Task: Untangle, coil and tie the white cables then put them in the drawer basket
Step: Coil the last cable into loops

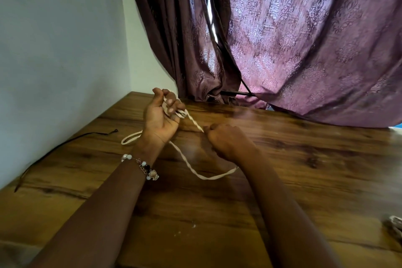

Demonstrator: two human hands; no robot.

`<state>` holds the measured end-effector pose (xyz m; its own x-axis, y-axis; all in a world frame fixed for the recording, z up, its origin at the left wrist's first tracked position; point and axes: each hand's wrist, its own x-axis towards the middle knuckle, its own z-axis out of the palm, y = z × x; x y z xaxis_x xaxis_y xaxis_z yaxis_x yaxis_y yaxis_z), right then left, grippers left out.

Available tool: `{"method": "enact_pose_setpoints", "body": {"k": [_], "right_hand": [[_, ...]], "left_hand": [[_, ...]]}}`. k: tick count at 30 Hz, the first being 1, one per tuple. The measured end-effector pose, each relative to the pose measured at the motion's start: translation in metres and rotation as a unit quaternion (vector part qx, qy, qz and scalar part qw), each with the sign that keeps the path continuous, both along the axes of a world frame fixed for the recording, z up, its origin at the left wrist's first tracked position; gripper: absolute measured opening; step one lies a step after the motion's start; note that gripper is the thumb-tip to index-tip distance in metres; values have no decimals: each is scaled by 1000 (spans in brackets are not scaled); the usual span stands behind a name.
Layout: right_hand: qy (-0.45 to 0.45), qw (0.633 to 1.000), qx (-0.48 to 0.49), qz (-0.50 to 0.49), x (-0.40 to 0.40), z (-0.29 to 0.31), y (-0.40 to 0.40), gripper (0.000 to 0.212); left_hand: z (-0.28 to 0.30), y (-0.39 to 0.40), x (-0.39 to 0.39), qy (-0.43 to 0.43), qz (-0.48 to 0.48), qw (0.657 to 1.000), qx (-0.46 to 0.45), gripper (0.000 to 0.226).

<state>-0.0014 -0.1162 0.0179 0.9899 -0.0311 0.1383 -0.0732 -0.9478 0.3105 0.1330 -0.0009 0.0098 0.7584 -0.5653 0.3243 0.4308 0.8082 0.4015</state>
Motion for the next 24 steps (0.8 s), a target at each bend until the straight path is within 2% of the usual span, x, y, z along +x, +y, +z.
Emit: {"method": "enact_pose_setpoints", "body": {"k": [2,5,7,9,10,12,14,16,19,20,21,23,24], "right_hand": [[3,999,-11,33,0,1,8,29],[-19,996,44,82,0,1,8,19],[-44,987,138,76,-1,5,0,24],[-51,953,298,21,-5,12,-6,30],[-56,913,405,-7,-8,15,-8,32],[-82,792,603,-46,-15,18,-10,30],[-88,683,721,-75,-20,21,-10,27],[-75,606,787,-89,-24,25,-11,28],[-62,516,851,-76,-27,33,-12,38],[-67,505,857,-76,-28,34,-12,41],[-76,512,852,-77,-29,35,-14,43],[-96,570,812,-82,-30,32,-19,45],[-108,620,772,-84,-30,29,-23,44]], "left_hand": [[1,-6,-5,-46,56,993,89,34],[-5,-16,-12,-187,127,941,250,30],[-11,-21,-15,-263,123,903,318,32],[-17,-23,-15,-316,112,866,371,21],[-20,-23,-13,-351,127,837,400,15],[-25,-21,-11,-443,177,749,460,21],[-27,-18,-13,-516,201,677,484,24],[-24,-17,-18,-546,217,643,491,20],[-19,-17,-24,-546,258,629,489,26],[-19,-18,-22,-542,277,627,486,29],[-19,-18,-21,-537,290,626,485,32],[-19,-18,-20,-527,297,621,498,36],[-19,-19,-21,-525,292,620,506,36]]}}
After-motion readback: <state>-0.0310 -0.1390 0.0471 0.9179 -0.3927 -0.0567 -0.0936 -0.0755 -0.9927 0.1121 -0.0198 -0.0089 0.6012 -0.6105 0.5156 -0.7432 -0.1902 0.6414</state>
